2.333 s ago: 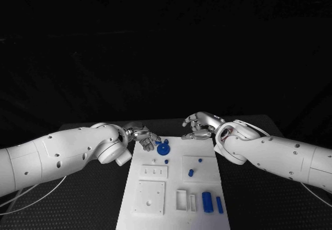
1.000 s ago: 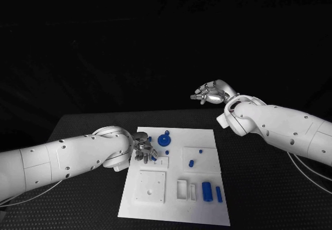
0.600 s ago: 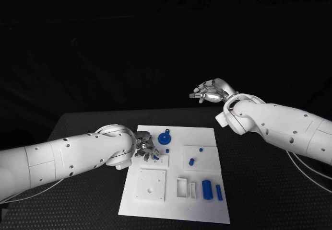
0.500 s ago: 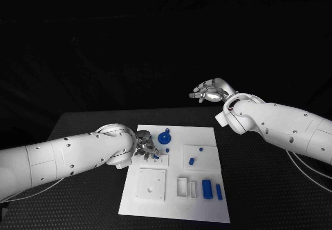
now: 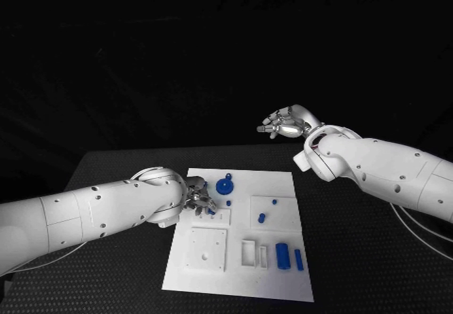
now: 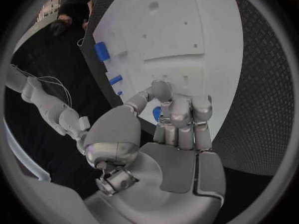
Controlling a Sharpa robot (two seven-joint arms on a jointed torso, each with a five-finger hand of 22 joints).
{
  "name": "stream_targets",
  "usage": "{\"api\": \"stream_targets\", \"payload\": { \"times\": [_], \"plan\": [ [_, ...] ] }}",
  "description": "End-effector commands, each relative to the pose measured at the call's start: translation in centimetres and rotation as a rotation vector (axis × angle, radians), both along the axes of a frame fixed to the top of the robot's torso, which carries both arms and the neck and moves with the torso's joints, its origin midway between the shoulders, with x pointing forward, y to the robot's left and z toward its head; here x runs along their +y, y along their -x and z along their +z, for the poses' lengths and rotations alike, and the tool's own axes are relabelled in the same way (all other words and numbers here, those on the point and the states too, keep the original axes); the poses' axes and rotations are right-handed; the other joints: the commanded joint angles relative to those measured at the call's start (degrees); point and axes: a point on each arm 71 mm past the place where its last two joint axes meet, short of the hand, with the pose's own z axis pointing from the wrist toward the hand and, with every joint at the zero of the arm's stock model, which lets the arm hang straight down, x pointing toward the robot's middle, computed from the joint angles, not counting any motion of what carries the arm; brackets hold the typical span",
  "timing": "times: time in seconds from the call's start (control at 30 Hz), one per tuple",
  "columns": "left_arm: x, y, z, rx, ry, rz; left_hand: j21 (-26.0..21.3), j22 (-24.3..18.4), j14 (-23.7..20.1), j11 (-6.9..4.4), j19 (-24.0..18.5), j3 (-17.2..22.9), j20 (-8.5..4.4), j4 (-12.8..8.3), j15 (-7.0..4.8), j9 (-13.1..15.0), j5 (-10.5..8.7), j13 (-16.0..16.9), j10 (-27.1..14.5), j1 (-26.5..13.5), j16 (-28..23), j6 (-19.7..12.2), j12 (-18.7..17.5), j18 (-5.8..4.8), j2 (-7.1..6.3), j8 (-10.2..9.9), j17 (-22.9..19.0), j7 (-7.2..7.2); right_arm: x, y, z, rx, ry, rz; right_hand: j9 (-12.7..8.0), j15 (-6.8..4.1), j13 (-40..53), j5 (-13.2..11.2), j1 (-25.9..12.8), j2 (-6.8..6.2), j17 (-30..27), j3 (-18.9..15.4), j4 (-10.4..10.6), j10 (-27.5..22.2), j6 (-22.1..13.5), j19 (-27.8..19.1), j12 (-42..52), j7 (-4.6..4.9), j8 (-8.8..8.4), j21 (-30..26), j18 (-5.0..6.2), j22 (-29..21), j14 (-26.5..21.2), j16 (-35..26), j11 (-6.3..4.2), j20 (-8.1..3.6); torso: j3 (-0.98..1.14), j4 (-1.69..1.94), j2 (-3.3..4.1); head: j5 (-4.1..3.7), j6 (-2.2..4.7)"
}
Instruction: Assemble the parts on the task board
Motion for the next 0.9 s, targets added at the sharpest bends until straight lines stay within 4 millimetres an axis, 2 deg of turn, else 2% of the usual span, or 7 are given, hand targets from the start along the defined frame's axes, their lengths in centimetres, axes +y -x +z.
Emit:
{"api": "stream_targets", "payload": {
  "times": [0.03,0.13,0.33,0.47,0.73,0.83,0.9],
  "plan": [
    [-0.13,-0.02,-0.03,0.000,-0.028,-0.023,0.13,0.10,1.13,-0.13,-0.02,5.44,-5.45,-5.13,-1.62,0.20,0.50,0.14,-0.56,-0.66,0.30,2.83,0.44,3.02,0.23,0.00,-0.32,-2.03,0.16,-0.01,-0.21,0.031,0.002,0.024,-0.09,0.10,-0.17,0.36,0.37,0.40,0.06,-0.51,0.06,0.10,-0.49,-0.38,-0.37,0.02,0.21,-0.33,-0.34,0.11,-0.08,-0.35,0.26,-0.02,0.04,0.06,-0.02,-0.01,-0.16],
    [-0.20,-0.02,-0.04,0.002,-0.028,-0.025,0.02,0.11,1.03,-0.11,-0.29,5.56,-5.35,-5.21,-1.60,0.32,0.51,0.18,-0.59,-0.92,0.39,2.91,0.50,2.94,0.28,-0.03,-0.52,-2.02,0.20,-0.03,-0.23,0.032,0.004,0.025,-0.16,0.13,-0.49,0.32,0.14,0.46,0.09,-0.80,0.11,-0.01,-0.51,-0.52,-0.42,0.01,0.21,-0.38,-0.31,0.21,-0.10,-0.53,0.36,0.04,0.05,0.10,0.01,-0.05,-0.29],
    [-0.21,-0.05,-0.11,0.006,-0.026,-0.025,-0.04,0.13,0.93,-0.09,-0.50,5.71,-5.25,-5.32,-1.58,0.46,0.58,0.18,-0.64,-1.15,0.46,3.00,0.53,2.86,0.32,-0.07,-0.77,-2.01,0.33,-0.04,-0.37,0.050,0.008,0.036,-0.25,0.22,-0.91,0.39,0.14,0.60,0.08,-0.99,0.04,-0.19,-0.58,-0.79,-0.53,0.03,0.19,-0.49,-0.30,0.32,-0.26,-0.82,0.47,0.12,-0.09,0.10,0.00,-0.05,-0.45],
    [-0.27,0.02,-0.21,0.018,-0.024,-0.030,-0.06,0.15,0.87,-0.07,-0.62,5.81,-5.19,-5.41,-1.56,0.61,0.78,0.21,-0.58,-1.37,0.57,3.19,0.63,2.81,0.39,-0.04,-0.98,-2.01,0.40,-0.03,-0.41,0.058,0.006,0.040,-0.45,0.54,-2.05,0.40,0.09,0.86,-0.01,-1.30,-0.06,-0.89,-0.70,-1.53,-1.30,0.08,0.15,-0.85,-0.34,0.51,-0.77,-1.55,0.91,0.34,-0.07,0.07,-0.02,0.14,-0.51],
    [-0.63,0.25,-0.42,0.035,-0.030,-0.047,-0.07,0.17,0.84,-0.05,-0.71,5.92,-5.15,-5.53,-1.55,0.70,0.92,0.22,-0.59,-1.48,0.66,3.22,0.67,2.78,0.41,-0.08,-1.11,-2.00,0.44,-0.04,-0.50,0.069,0.003,0.045,-0.81,1.40,-3.75,0.08,0.20,1.04,-0.66,-1.56,-0.18,-0.94,-0.89,-3.34,-2.05,0.18,0.11,-1.81,-0.62,0.80,-2.17,-3.24,1.19,0.79,-0.13,0.18,-0.01,-0.05,-0.32],
    [-0.63,0.28,-0.45,0.040,-0.033,-0.051,-0.08,0.18,0.82,-0.05,-0.76,5.96,-5.13,-5.57,-1.54,0.73,1.03,0.22,-0.60,-1.53,0.70,3.25,0.68,2.76,0.42,-0.09,-1.17,-2.00,0.40,-0.06,-0.52,0.074,-0.004,0.043,-0.87,1.54,-4.01,0.04,0.21,1.11,-0.75,-1.58,-0.16,-0.97,-0.91,-3.64,-2.17,0.19,0.11,-1.97,-0.67,0.84,-2.43,-3.49,1.25,0.86,-0.06,0.10,-0.01,0.03,-0.48],
    [-0.66,0.30,-0.46,0.041,-0.033,-0.053,-0.11,0.23,0.67,0.02,-1.00,6.16,-5.01,-5.79,-1.51,0.91,3.03,0.21,-0.65,-1.94,0.83,3.45,0.71,2.67,0.41,-0.12,-1.48,-2.02,0.41,-0.07,-0.52,0.074,-0.005,0.043,-0.92,1.61,-4.29,-0.86,-0.04,1.21,-0.80,-1.70,0.07,-0.91,-0.93,-3.78,-2.25,0.19,0.12,-2.06,-0.67,0.92,-2.47,-3.61,1.26,0.92,-0.05,0.05,-0.02,0.18,-0.43]
  ]
}}
